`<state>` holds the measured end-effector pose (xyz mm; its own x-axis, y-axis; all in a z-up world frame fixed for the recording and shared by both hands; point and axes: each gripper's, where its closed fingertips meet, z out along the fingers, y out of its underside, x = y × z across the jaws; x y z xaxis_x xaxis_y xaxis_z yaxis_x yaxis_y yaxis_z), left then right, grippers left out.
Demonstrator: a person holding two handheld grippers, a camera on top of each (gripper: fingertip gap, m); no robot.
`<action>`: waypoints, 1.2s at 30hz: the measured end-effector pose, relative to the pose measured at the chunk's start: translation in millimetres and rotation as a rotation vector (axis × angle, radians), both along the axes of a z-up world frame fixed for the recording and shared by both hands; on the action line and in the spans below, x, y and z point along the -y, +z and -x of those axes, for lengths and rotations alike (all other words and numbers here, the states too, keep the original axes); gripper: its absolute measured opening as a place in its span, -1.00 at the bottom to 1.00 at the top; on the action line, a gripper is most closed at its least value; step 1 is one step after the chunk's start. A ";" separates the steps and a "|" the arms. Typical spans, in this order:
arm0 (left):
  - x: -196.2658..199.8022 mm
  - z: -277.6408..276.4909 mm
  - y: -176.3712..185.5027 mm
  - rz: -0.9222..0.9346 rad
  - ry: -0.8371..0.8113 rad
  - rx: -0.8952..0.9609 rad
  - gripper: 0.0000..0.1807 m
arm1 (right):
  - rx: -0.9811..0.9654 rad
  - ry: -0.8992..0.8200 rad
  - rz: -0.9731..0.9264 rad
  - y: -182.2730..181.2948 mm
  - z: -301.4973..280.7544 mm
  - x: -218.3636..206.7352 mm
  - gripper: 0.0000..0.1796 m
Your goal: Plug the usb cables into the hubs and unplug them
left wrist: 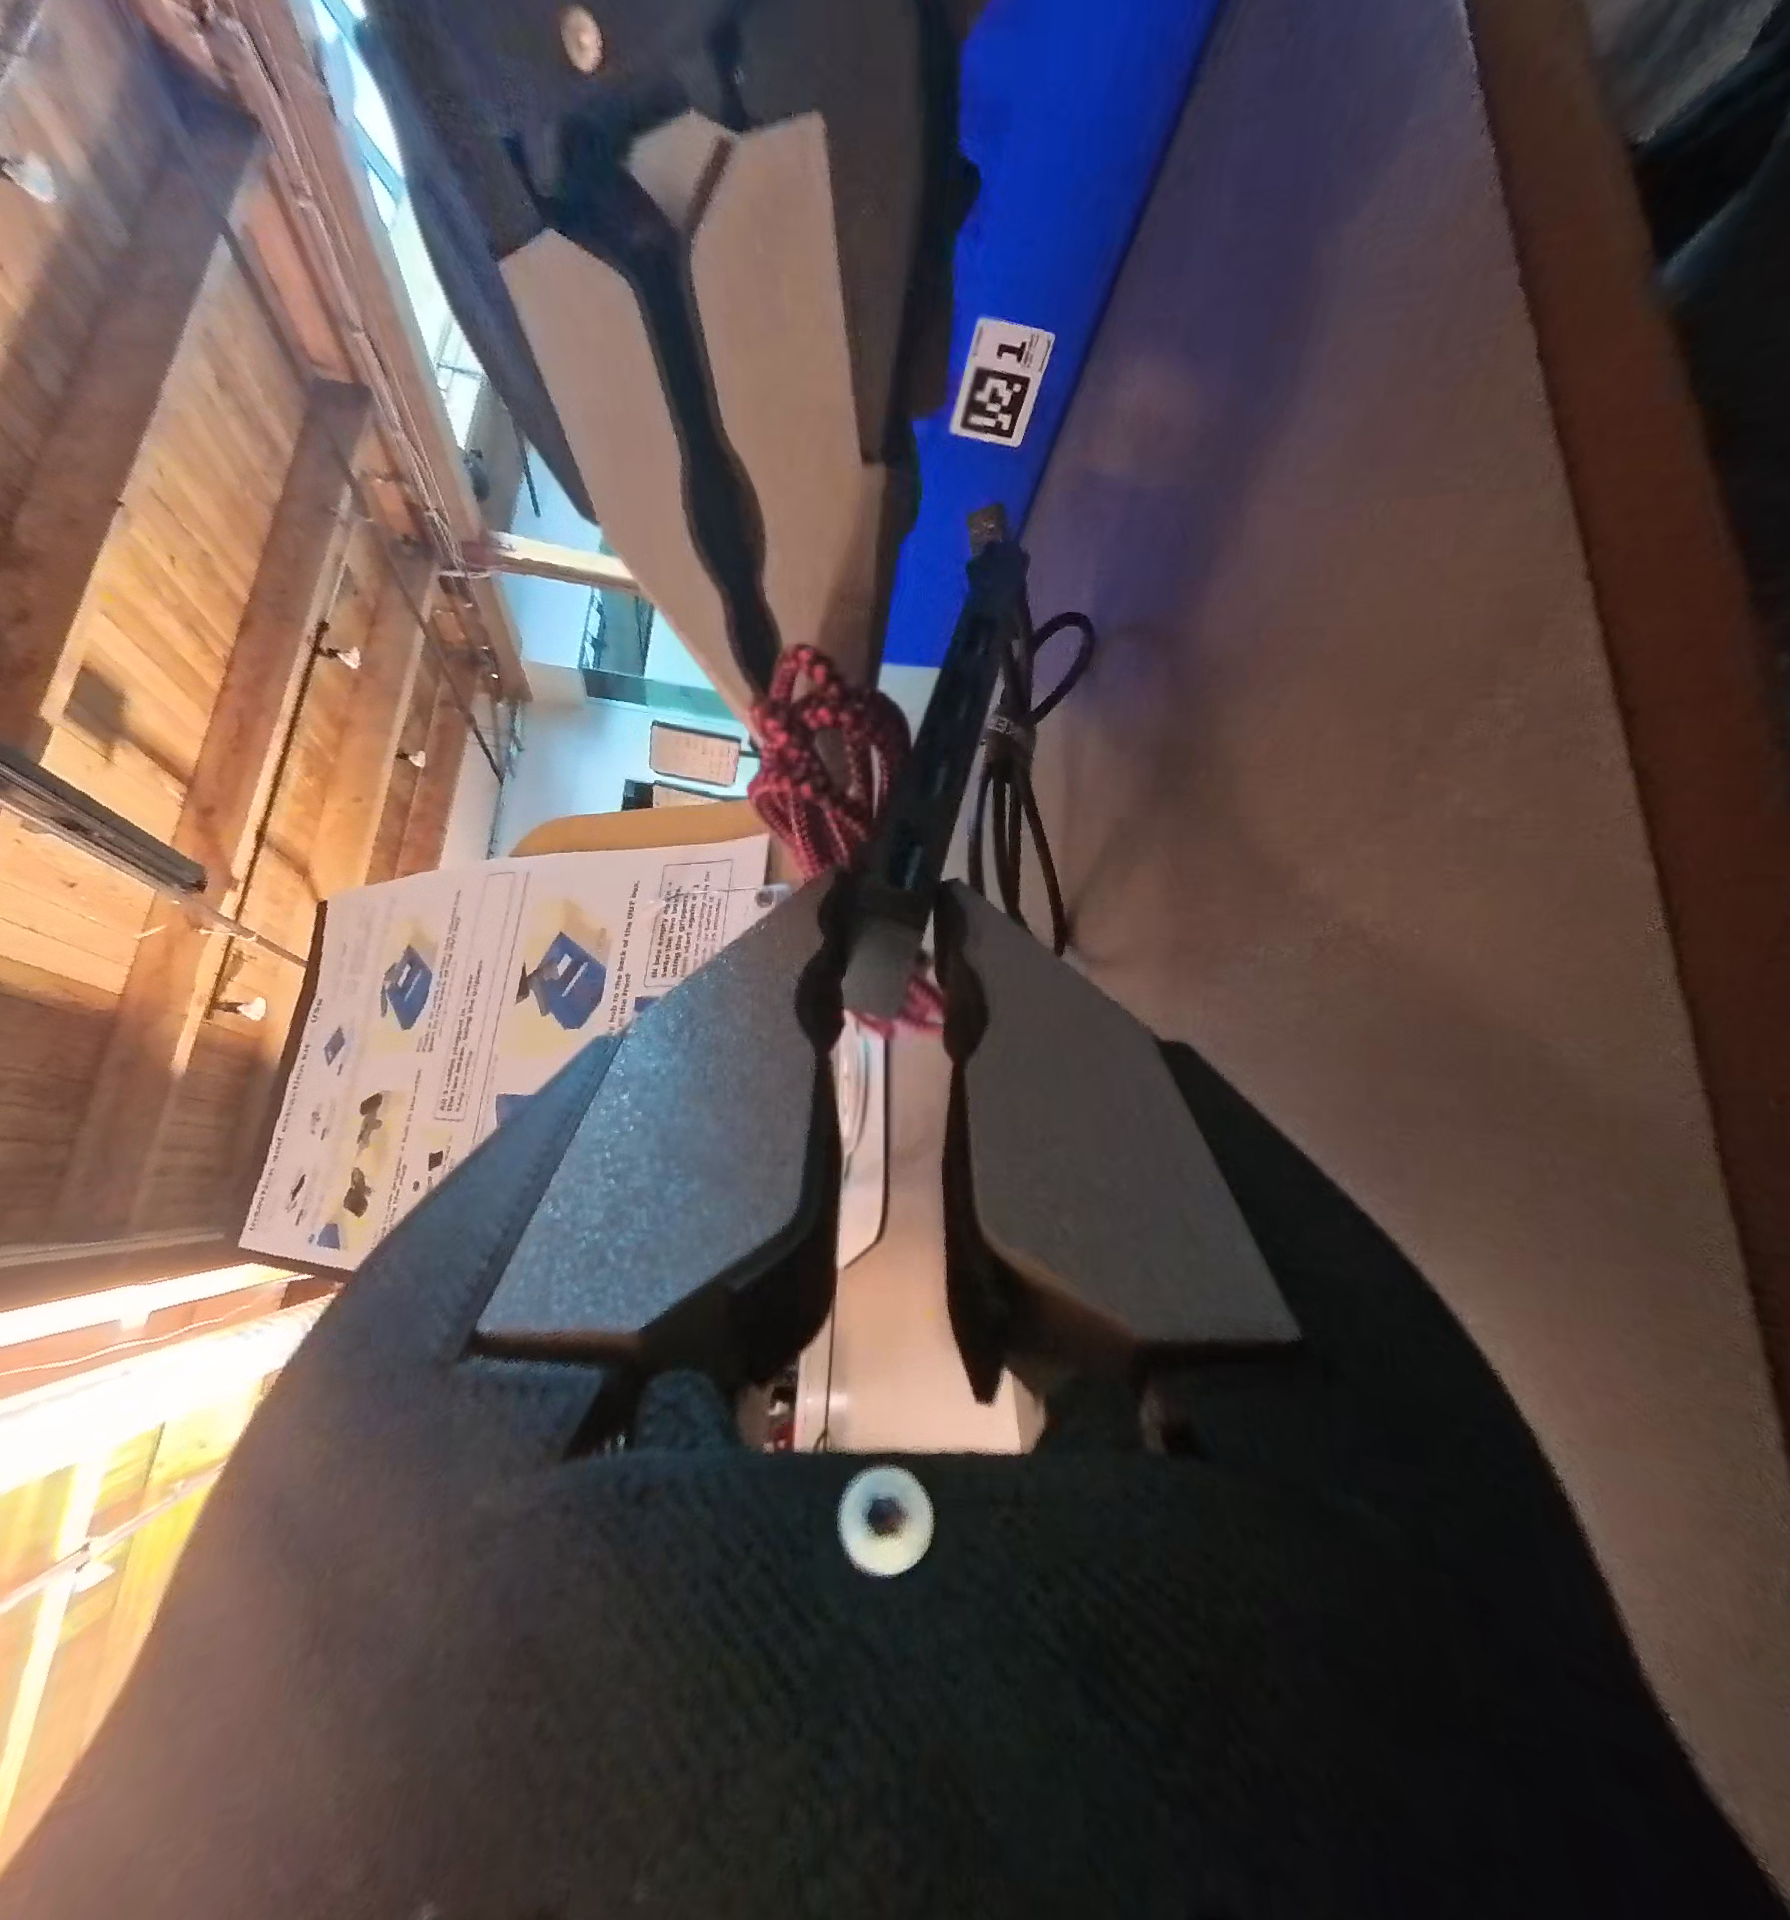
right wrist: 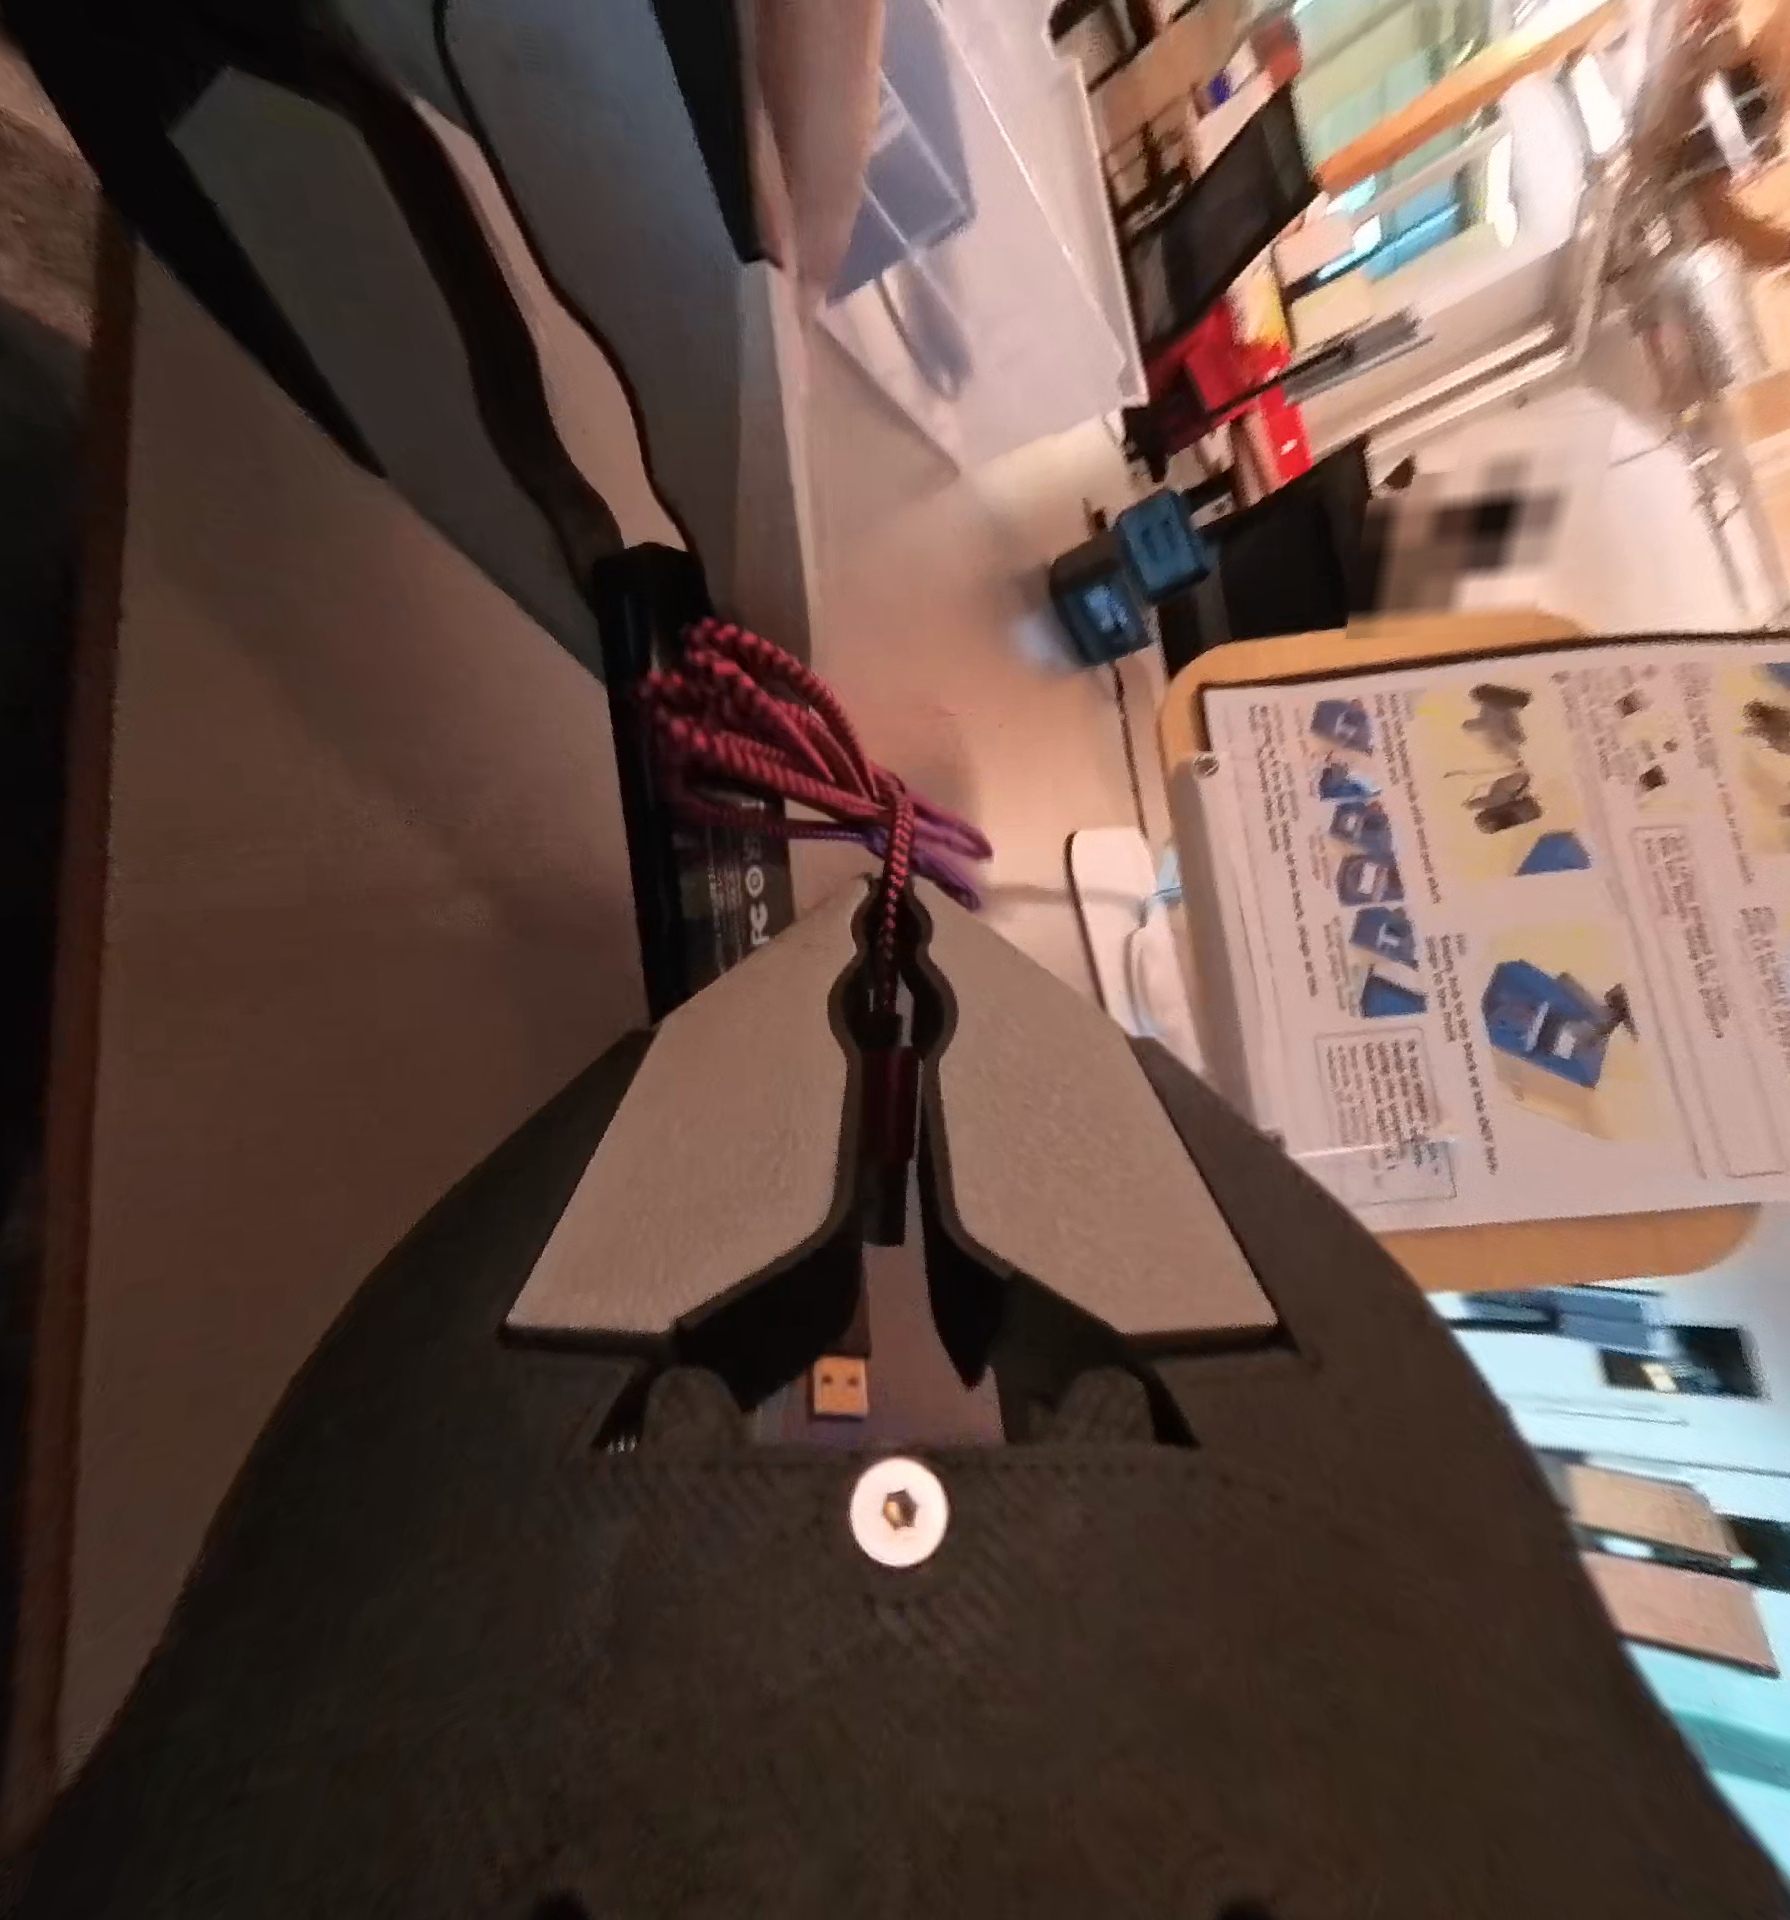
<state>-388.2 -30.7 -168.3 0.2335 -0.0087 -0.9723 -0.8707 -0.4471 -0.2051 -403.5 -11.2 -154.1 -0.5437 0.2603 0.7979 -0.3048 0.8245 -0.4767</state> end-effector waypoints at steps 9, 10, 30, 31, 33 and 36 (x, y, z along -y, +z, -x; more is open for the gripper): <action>9.9 16.2 14.9 -0.059 0.072 -0.030 -0.89 | 0.210 -0.017 0.025 6.2 -25.4 -9.8 -1.00; 11.2 18.4 16.5 -0.072 0.079 -0.011 -0.90 | 0.223 -0.010 0.026 7.4 -29.3 -8.0 -1.00; 4.7 14.1 16.6 -0.164 0.072 -0.043 -0.86 | 0.228 -0.132 0.076 6.2 -9.2 -5.4 -1.00; 4.4 13.6 16.7 -0.166 0.069 -0.060 -0.86 | 0.228 -0.146 0.068 5.5 -8.0 -7.5 -1.00; 3.9 12.3 16.7 -0.166 0.066 -0.092 -0.86 | 0.228 -0.149 0.064 4.7 -7.5 -9.0 -1.00; 3.4 10.3 16.1 -0.161 0.060 -0.112 -0.85 | 0.243 -0.143 0.084 4.6 -7.1 -8.7 -1.00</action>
